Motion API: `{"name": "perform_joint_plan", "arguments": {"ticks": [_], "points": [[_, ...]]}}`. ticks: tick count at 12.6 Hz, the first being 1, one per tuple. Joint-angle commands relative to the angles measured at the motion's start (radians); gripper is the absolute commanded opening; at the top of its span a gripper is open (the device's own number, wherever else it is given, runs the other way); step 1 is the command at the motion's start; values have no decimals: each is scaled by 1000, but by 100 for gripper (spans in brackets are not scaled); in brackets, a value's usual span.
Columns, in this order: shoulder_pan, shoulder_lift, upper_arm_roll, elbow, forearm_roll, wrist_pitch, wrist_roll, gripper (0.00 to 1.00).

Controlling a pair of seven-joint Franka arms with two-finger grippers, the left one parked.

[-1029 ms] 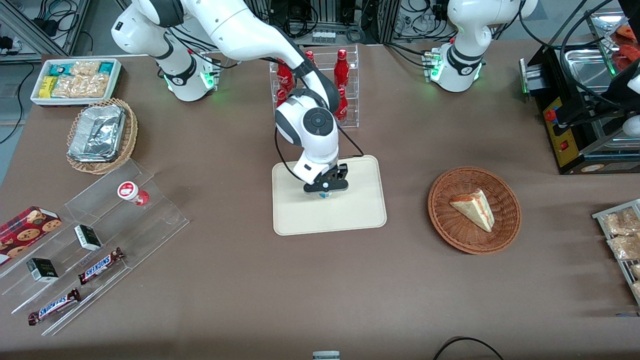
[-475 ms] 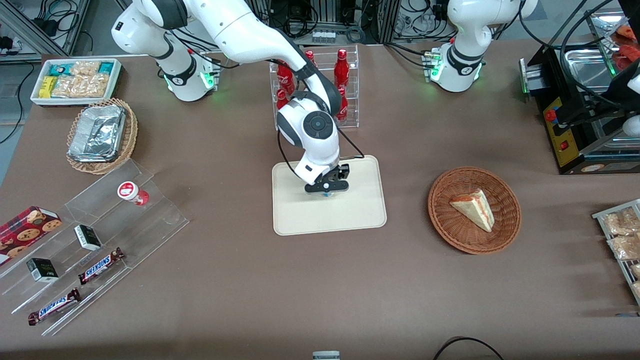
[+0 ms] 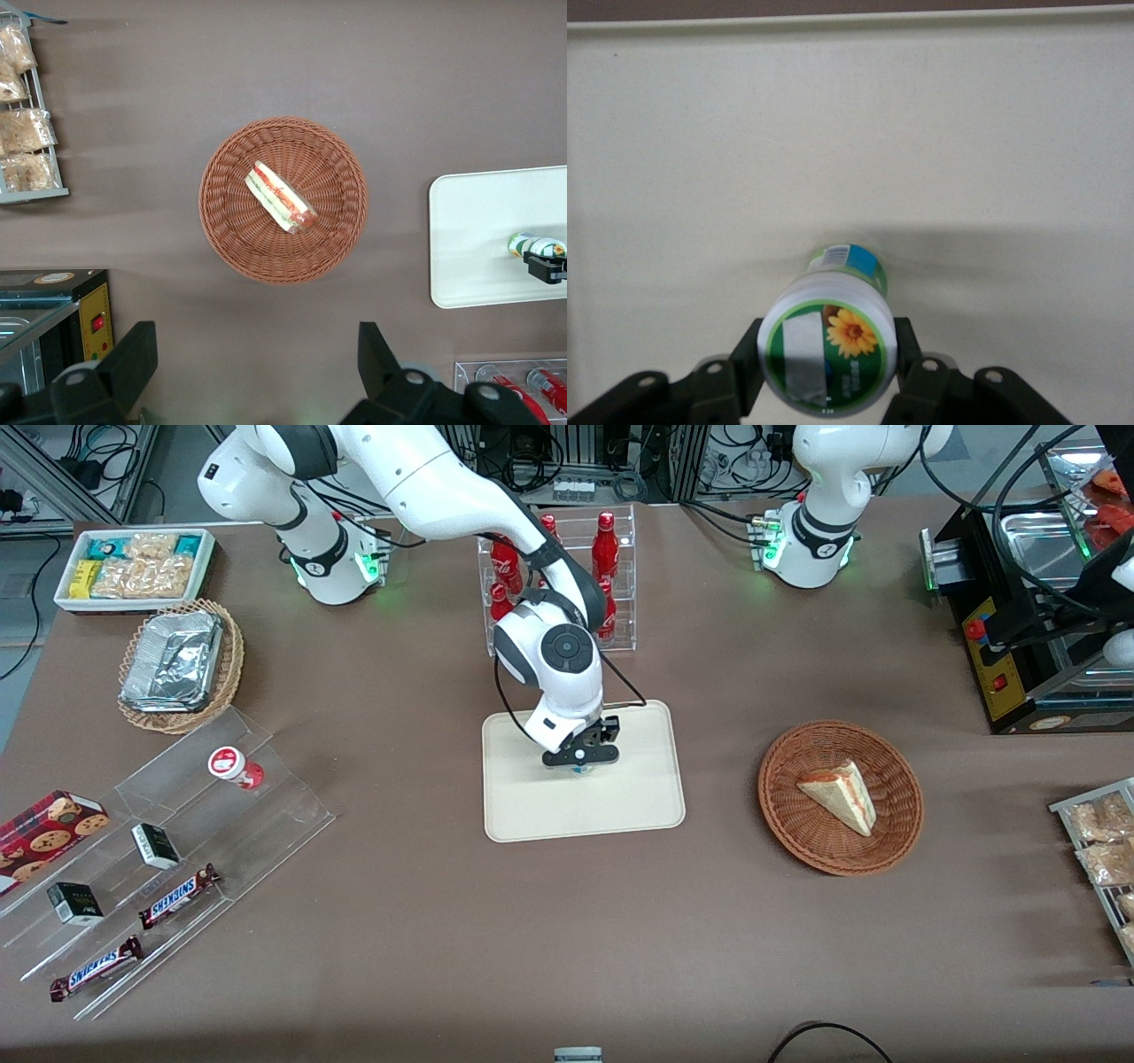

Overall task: Place green gum on tray
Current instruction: 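Lower the gum tub onto the cream tray with the right gripper, then open the right gripper to release the gum tub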

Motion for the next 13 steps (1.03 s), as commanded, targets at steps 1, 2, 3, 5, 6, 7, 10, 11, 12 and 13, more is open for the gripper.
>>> {"name": "perform_joint_plan", "arguments": {"ticks": [1,2,3,5,6,7,10,11,12,13], "points": [[11,11,-12,6,35,8,1,100],[8,2,-12,6,35,-1,-1,100],[-1,-6,-12,3,35,-4,-1,100],[-8,-78,-17,-41,35,-27,-11,100],[-22,-120,-18,-67,35,-42,-14,100],[-38,-174,-18,-95,35,-59,-16,100],[-90,-329,-21,-168,32,-133,-40,100],[-114,-389,-23,-197,29,-157,-48,100],[-143,-455,-23,-219,27,-201,-82,100],[-174,-505,-23,-222,26,-267,-115,100]]}}
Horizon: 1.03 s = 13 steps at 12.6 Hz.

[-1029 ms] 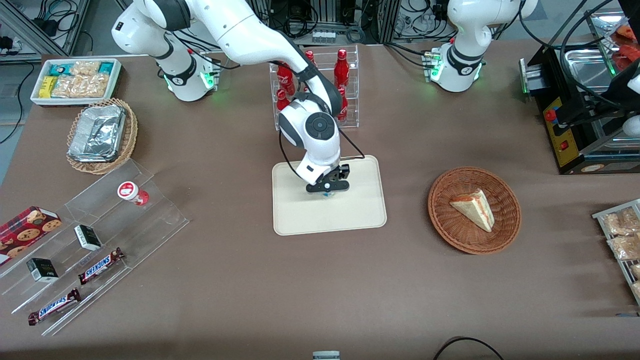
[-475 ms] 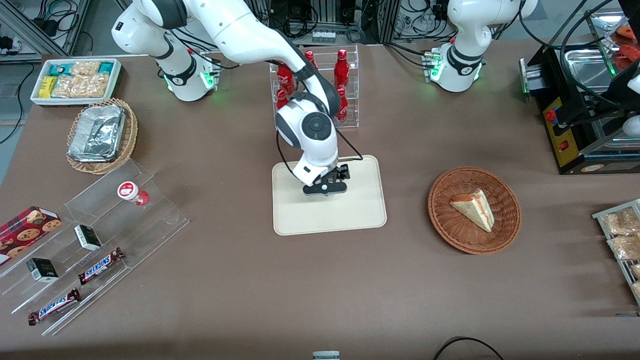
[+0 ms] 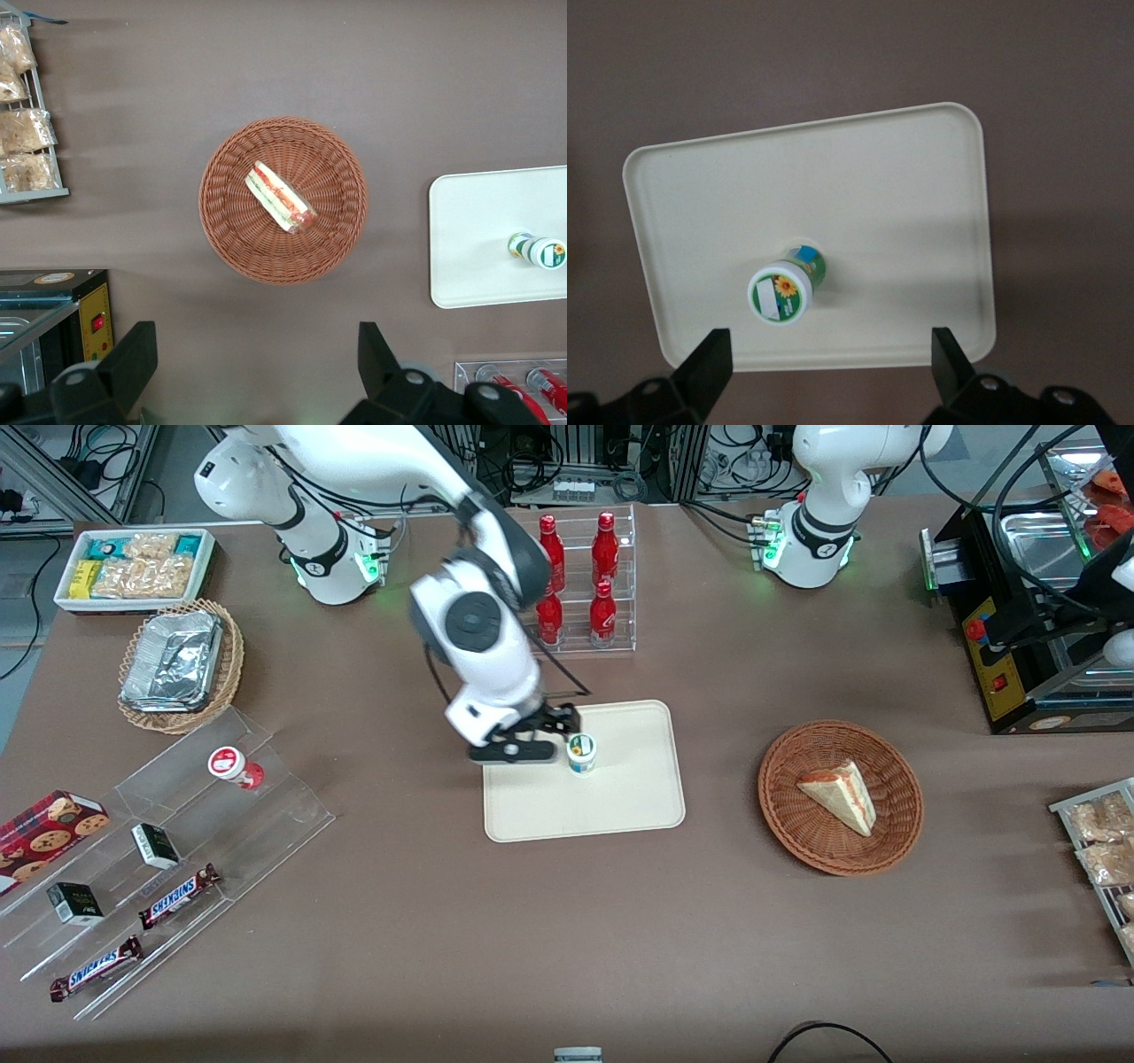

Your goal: Place green gum on tray

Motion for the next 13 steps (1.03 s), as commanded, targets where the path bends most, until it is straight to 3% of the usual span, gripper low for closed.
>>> {"name": "perform_joint_plan", "arguments": {"ticks": [1,5,8,11,13], "points": [[-82,-198,6,-90,19,-146,-91,100],[-171,-379,6,-99,-119,-358,-176,100],[-277,-460,6,-93,-136,-465,-287,100],[-361,-456,6,-39,-216,-556,-386,100],[-435,-444,14,-15,-219,-557,-446,100]]}}
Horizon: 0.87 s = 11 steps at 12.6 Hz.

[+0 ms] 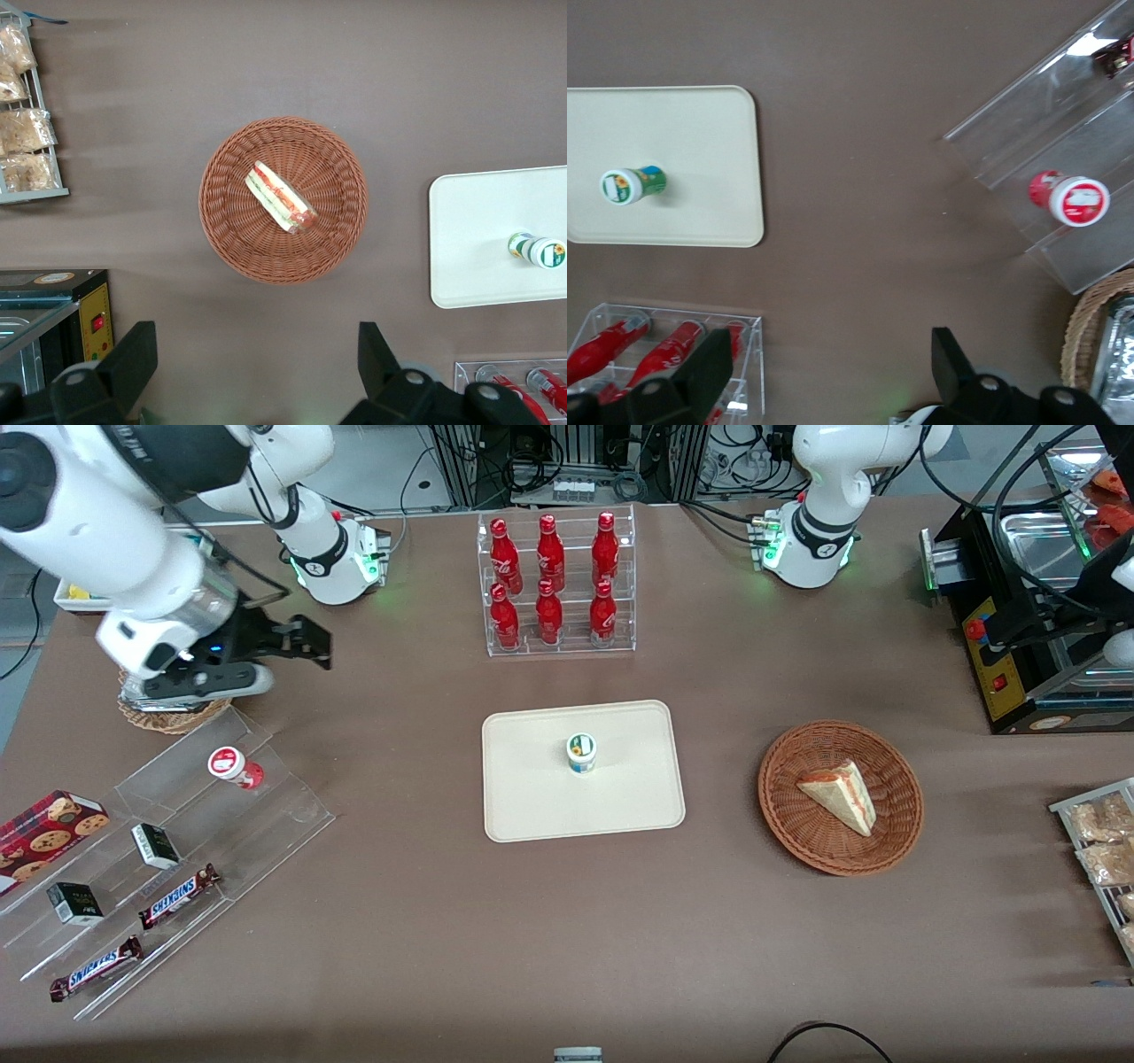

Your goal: Place green gum on tray

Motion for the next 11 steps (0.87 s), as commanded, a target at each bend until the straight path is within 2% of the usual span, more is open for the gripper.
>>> {"name": "perform_joint_plan", "arguments": {"ticks": [1,5,7,11], "points": [[-92,20,16,45,-19,-29,-83,100],[-198,38,17,50,-19,-45,-143,100],[-241,57,23,65,-42,-45,-195,100],[-463,77,212,110,-47,-51,-239,100]]}}
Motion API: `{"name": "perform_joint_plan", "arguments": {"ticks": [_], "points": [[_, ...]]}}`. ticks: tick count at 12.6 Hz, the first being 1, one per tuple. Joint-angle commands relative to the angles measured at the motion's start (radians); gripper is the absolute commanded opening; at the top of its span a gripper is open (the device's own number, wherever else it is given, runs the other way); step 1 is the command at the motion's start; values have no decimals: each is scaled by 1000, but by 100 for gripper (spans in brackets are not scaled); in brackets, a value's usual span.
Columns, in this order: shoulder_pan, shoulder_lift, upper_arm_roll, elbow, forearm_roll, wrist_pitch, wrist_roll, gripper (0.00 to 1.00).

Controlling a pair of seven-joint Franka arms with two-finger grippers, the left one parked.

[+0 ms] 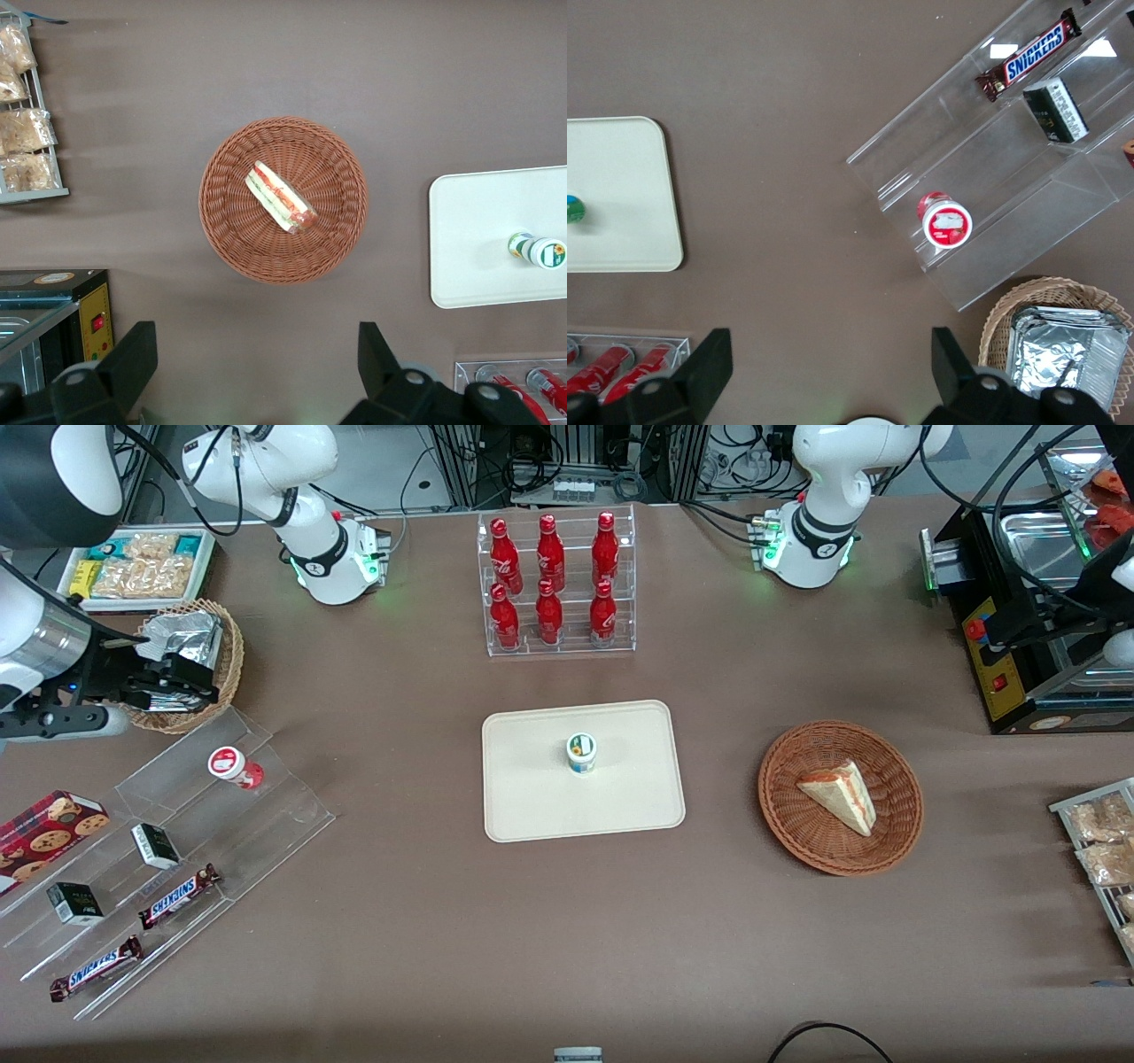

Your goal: Place green gum on tray

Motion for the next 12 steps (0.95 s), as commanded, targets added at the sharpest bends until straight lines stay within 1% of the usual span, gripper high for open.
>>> {"name": "perform_joint_plan", "arguments": {"ticks": [1,2,5,10,12], "points": [[-132,28,111,56,-22,-33,-37,100],[-163,35,131,66,-24,-33,-38,100],[-178,48,134,83,-22,-33,-45,100],[-171,60,131,83,-24,-26,-19,100],[-164,60,131,83,-28,-21,17,100]]}}
